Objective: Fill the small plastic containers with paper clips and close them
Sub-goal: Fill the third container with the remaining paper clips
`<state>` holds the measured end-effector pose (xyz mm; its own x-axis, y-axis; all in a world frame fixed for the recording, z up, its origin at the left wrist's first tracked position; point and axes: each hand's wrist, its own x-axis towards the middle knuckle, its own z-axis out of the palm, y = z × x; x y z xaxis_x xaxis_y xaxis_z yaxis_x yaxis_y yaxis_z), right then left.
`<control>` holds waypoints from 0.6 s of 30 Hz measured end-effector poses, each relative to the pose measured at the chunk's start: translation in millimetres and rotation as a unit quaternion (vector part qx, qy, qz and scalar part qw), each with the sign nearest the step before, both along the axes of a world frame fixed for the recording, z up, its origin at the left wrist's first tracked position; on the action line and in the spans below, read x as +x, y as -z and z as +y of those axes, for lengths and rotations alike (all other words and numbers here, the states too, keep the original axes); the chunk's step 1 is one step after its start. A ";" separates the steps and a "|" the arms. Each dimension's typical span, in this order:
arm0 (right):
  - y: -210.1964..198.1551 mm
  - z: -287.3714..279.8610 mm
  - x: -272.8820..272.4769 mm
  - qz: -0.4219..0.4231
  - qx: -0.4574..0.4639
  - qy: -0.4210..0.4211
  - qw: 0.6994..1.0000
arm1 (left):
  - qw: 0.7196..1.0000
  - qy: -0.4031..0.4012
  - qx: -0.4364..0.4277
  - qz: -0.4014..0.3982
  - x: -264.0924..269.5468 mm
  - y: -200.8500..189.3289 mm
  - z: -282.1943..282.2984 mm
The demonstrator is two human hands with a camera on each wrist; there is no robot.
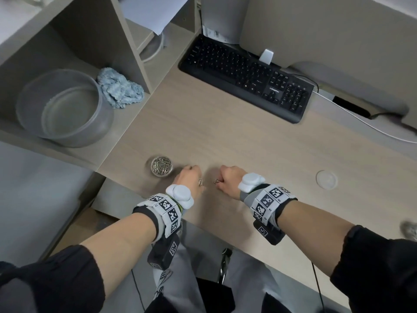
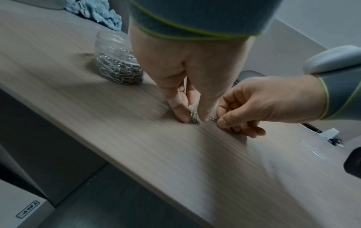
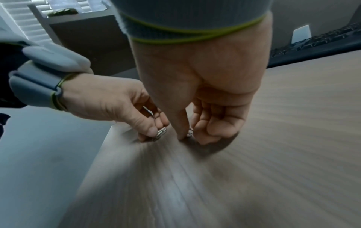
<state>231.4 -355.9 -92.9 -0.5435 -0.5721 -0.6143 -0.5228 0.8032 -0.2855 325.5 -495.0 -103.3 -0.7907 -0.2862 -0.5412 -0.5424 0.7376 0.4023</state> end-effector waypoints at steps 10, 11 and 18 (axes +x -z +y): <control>-8.9 1.7 4.9 -0.009 -0.006 -0.015 1.000 | 1.000 -0.013 -0.013 -0.012 9.5 -7.1 0.1; -9.5 1.3 4.5 -0.011 -0.001 -0.018 1.000 | 1.000 -0.005 -0.019 -0.016 9.4 -7.0 1.2; -23.9 4.4 7.5 -0.030 -0.003 -0.020 0.999 | 0.999 0.012 -0.038 -0.028 -2.0 -4.6 8.7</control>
<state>238.9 -351.5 -68.9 -0.4828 -0.5966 -0.6411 -0.5365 0.7801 -0.3218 323.6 -486.3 -98.7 -0.7671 -0.3097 -0.5618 -0.5446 0.7773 0.3151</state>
